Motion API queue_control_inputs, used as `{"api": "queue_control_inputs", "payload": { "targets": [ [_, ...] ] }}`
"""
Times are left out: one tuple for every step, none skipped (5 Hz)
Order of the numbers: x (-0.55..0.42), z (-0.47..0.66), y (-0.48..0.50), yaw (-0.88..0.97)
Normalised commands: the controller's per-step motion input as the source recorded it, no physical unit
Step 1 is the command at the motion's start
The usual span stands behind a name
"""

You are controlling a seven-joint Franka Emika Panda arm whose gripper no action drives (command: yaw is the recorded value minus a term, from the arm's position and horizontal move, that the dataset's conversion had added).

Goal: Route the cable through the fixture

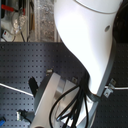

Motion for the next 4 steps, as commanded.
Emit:
{"api": "queue_control_inputs", "payload": {
  "targets": [
    [0.004,0.04,-0.004,0.0],
    [0.051,0.0,-0.046,-0.02],
    [0.0,0.01,0.0,0.0],
    [-0.249,0.25,-0.276,0.0]
  ]
}}
